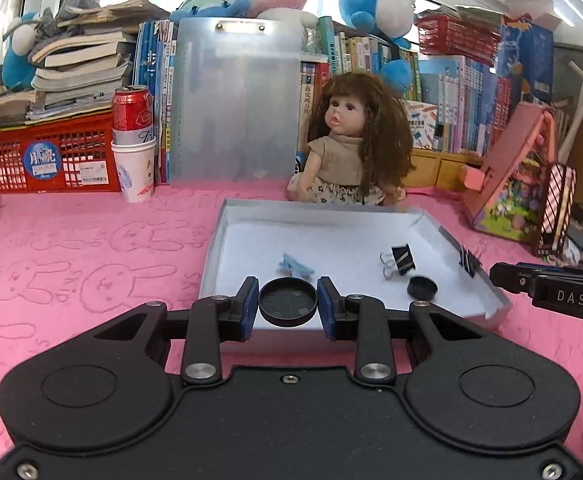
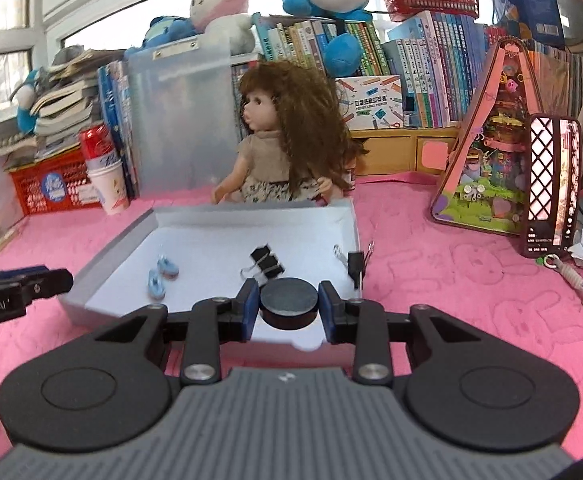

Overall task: Organize rigid objects
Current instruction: 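Carry both black lids over the white box tray with both grippers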

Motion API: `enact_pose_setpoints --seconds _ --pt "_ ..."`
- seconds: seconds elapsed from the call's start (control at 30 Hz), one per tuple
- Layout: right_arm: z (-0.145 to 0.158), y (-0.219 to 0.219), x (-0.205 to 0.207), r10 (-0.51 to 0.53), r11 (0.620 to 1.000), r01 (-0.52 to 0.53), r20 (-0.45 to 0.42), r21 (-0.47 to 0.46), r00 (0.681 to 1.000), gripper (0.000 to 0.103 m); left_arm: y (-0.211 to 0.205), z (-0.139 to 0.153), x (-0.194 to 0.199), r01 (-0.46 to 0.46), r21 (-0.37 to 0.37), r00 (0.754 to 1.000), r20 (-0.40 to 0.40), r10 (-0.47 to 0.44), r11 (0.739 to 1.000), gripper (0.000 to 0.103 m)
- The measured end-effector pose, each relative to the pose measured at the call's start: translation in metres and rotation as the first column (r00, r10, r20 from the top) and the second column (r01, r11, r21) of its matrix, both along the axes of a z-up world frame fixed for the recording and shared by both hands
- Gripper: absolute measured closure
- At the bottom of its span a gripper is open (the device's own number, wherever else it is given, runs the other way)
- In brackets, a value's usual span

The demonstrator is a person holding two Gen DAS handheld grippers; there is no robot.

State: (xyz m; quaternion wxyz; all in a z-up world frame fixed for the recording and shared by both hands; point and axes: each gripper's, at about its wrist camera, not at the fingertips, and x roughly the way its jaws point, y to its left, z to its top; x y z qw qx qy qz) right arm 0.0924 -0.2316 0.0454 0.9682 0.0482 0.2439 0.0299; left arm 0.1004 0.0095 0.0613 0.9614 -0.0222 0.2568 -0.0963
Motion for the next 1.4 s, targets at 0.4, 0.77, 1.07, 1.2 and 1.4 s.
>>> enact_pose_setpoints --seconds 0.4,0.77,1.07,1.2,1.4 --pt "0.004 -0.017 0.048 -0.033 0.998 0.035 -0.047 0.051 0.998 0.066 -0.005 0.0 0.058 -0.021 -0.029 0.999 -0.048 0.02 0.999 0.073" --pt "0.01 -0.026 0.104 -0.027 0.995 0.04 -0.135 0.094 0.99 0.066 -0.015 0.007 0.132 -0.024 0.033 0.995 -0.099 0.027 0.999 0.073" --pt "0.0 -0.029 0.152 -0.002 0.987 0.04 -0.237 0.155 0.971 0.066 -0.024 -0.014 0.188 -0.039 0.008 0.974 -0.224 0.04 0.999 0.073" --pt "-0.007 -0.026 0.168 0.001 0.986 0.046 -0.278 0.162 0.96 0.066 -0.025 -0.024 0.201 -0.056 -0.001 0.965 -0.258 0.053 0.998 0.073" --pt "-0.016 -0.015 0.177 -0.007 0.992 0.043 -0.3 0.116 0.954 0.066 -0.027 -0.032 0.204 -0.045 0.01 0.961 -0.274 0.046 0.999 0.073"
